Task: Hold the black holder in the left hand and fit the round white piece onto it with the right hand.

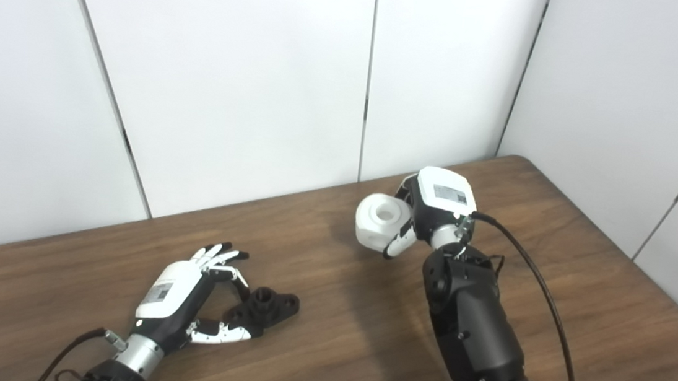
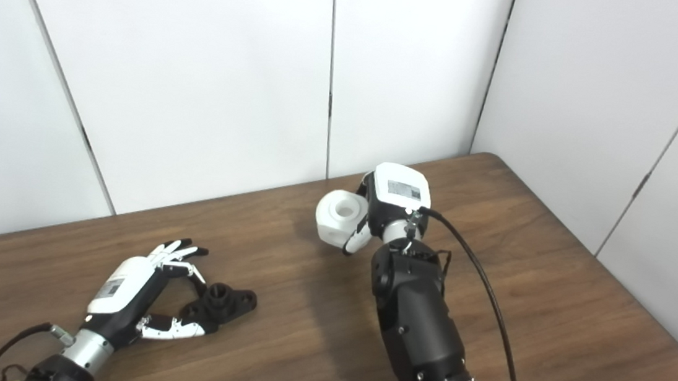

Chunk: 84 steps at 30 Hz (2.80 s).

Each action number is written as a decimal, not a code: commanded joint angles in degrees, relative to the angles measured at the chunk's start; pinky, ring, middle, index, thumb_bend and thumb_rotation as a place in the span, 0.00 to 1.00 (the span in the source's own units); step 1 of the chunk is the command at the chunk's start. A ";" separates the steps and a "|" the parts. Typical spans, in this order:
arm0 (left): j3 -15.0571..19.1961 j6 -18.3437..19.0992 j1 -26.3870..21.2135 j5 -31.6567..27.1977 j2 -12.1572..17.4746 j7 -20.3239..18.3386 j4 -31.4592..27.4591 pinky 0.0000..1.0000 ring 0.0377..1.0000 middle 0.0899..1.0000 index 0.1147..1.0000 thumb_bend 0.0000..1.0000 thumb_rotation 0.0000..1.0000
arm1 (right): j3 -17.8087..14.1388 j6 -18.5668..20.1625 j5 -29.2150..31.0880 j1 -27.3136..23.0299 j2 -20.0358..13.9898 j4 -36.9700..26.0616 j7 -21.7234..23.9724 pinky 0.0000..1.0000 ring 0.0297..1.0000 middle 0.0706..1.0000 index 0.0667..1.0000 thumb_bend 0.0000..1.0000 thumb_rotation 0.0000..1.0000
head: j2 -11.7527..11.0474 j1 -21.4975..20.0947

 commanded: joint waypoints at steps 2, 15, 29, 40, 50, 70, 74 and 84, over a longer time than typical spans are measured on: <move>-1.30 2.04 6.53 0.92 0.19 -0.26 2.36 1.00 0.97 0.87 0.41 0.52 0.08 | 0.23 0.02 3.82 -1.66 -2.20 -3.66 -0.25 0.64 0.66 0.60 0.45 0.52 0.14 | 0.54 2.33; -2.27 6.87 6.47 2.00 -1.32 -1.93 -0.81 1.00 0.99 0.88 0.41 0.52 0.07 | 2.11 0.36 17.15 -1.82 -5.12 -13.95 11.22 0.59 0.67 0.65 0.44 0.52 0.14 | 2.39 11.15; -2.38 8.40 6.17 1.38 -2.20 -2.13 -1.65 1.00 0.99 0.88 0.41 0.52 0.08 | 3.42 0.35 20.19 -4.34 -4.88 -17.22 20.94 0.74 0.74 0.69 0.44 0.52 0.13 | 4.03 14.48; -2.74 9.65 5.99 1.75 -3.23 -2.37 -2.06 1.00 0.99 0.89 0.41 0.52 0.07 | 6.00 0.37 19.91 -5.14 -3.00 -17.03 21.93 0.70 0.73 0.69 0.44 0.52 0.13 | 4.79 16.72; -3.25 10.33 5.90 2.29 -3.58 -1.63 -2.09 1.00 0.98 0.89 0.41 0.52 0.07 | 9.06 0.18 22.91 -5.54 -2.91 -15.29 19.19 0.67 0.72 0.69 0.44 0.52 0.13 | 5.15 17.68; -3.86 10.98 6.09 2.22 -3.74 -1.33 -3.02 1.00 0.98 0.89 0.41 0.52 0.08 | 11.20 0.30 24.26 -6.29 -1.23 -11.97 16.14 0.69 0.72 0.68 0.44 0.52 0.13 | 5.76 17.74; -3.73 11.45 6.29 1.77 -3.78 -1.76 -3.34 1.00 0.99 0.89 0.41 0.52 0.08 | 12.04 0.27 24.71 -6.42 -1.88 -11.47 15.93 0.68 0.72 0.68 0.44 0.52 0.13 | 5.83 17.82; -3.77 11.67 6.36 1.66 -3.61 -1.63 -3.66 1.00 0.98 0.89 0.41 0.52 0.08 | 13.17 0.23 26.12 -6.32 -2.70 -10.28 15.54 0.68 0.73 0.68 0.44 0.52 0.13 | 6.22 17.95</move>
